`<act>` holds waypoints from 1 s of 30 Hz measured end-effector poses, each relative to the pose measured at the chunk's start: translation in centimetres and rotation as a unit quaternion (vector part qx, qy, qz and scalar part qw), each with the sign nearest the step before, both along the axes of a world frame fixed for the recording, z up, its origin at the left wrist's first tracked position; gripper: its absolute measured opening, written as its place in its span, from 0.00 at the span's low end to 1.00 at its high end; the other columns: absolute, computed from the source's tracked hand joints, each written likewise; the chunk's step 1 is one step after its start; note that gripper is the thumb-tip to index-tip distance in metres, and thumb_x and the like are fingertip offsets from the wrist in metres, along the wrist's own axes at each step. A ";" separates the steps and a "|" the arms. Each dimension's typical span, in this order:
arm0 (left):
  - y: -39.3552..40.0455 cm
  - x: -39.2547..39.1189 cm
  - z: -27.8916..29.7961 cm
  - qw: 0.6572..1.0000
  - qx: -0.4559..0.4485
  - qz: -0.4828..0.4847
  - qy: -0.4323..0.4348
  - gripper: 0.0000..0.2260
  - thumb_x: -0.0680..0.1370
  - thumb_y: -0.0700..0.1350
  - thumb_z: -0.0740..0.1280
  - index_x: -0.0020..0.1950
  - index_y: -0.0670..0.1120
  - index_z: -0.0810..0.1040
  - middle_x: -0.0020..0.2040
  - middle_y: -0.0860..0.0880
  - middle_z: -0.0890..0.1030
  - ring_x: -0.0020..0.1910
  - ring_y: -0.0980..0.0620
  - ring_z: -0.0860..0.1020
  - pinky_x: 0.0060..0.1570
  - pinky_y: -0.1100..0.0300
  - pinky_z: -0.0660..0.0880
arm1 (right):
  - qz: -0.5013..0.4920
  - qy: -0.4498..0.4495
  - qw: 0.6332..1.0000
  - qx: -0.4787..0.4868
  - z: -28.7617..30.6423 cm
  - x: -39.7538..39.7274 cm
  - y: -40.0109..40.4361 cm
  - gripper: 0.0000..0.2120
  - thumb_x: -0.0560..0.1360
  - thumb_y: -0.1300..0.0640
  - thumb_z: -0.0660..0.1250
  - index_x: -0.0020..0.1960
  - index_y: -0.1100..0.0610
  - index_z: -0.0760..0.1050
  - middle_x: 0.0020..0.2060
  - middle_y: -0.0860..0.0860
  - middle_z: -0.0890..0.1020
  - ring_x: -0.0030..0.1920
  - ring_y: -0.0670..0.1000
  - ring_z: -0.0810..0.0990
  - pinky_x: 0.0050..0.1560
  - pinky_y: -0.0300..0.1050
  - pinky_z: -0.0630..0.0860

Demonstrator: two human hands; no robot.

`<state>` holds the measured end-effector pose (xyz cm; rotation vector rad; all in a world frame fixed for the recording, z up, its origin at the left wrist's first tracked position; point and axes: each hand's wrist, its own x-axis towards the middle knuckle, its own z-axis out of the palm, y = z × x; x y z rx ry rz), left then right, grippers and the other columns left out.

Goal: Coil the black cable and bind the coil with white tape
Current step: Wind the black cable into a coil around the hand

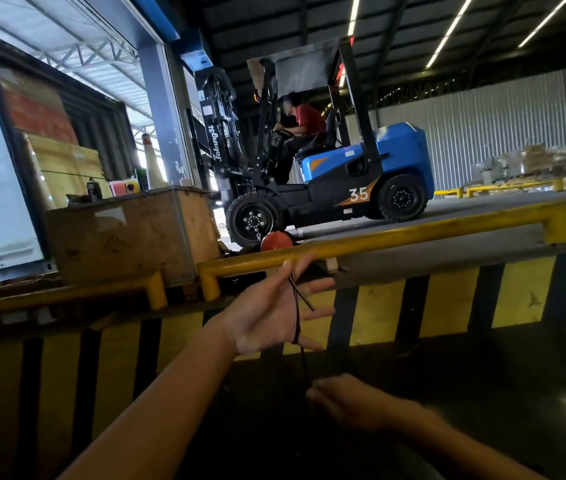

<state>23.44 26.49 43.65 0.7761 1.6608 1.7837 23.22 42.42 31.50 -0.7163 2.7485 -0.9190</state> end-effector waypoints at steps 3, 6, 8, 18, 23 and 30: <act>-0.2 -1.5 -0.1 0.990 -0.028 0.104 0.089 0.20 0.79 0.61 0.52 0.72 0.66 0.62 0.77 0.50 0.60 0.76 0.39 0.55 0.64 0.26 0.52 | 0.052 -0.023 0.998 0.021 0.9 2.2 0.6 0.10 0.80 0.48 0.54 0.48 0.47 0.72 0.43 0.45 0.76 0.46 0.44 0.77 0.54 0.45 0.75; -1.1 -2.5 -0.8 0.964 -0.112 0.189 0.149 0.23 0.78 0.62 0.53 0.73 0.65 0.58 0.78 0.50 0.58 0.77 0.39 0.53 0.66 0.28 0.52 | 0.043 0.066 0.995 0.068 4.0 2.9 3.7 0.11 0.79 0.50 0.56 0.56 0.51 0.73 0.48 0.46 0.76 0.51 0.45 0.76 0.52 0.37 0.71; -1.7 -2.8 -1.4 0.933 -0.243 0.177 0.199 0.22 0.80 0.60 0.51 0.75 0.63 0.56 0.77 0.49 0.59 0.76 0.40 0.55 0.67 0.38 0.57 | 0.020 0.155 0.983 0.095 6.3 3.4 5.8 0.10 0.79 0.50 0.57 0.54 0.53 0.74 0.48 0.47 0.76 0.50 0.42 0.74 0.49 0.32 0.66; 0.5 -0.7 -2.7 0.956 -0.283 -0.074 0.017 0.22 0.78 0.63 0.48 0.73 0.65 0.57 0.75 0.47 0.63 0.72 0.36 0.64 0.63 0.33 0.64 | -0.152 0.384 0.904 -0.107 10.2 0.7 8.2 0.08 0.75 0.51 0.64 0.41 0.52 0.77 0.35 0.50 0.80 0.37 0.45 0.77 0.36 0.34 0.69; 0.6 -0.1 -1.5 0.989 -0.084 -0.116 -0.037 0.20 0.76 0.62 0.54 0.68 0.64 0.67 0.69 0.46 0.71 0.68 0.36 0.69 0.61 0.29 0.61 | -0.138 0.219 0.966 0.024 4.7 0.4 4.3 0.09 0.79 0.54 0.56 0.54 0.53 0.74 0.43 0.48 0.78 0.46 0.48 0.78 0.45 0.38 0.74; 0.2 -1.7 -1.6 0.995 0.033 0.079 0.046 0.19 0.77 0.61 0.54 0.69 0.67 0.65 0.79 0.48 0.51 0.77 0.38 0.48 0.67 0.26 0.47 | 0.017 0.002 0.992 0.129 3.4 3.5 1.0 0.16 0.79 0.51 0.56 0.66 0.52 0.65 0.61 0.54 0.76 0.58 0.51 0.77 0.60 0.49 0.74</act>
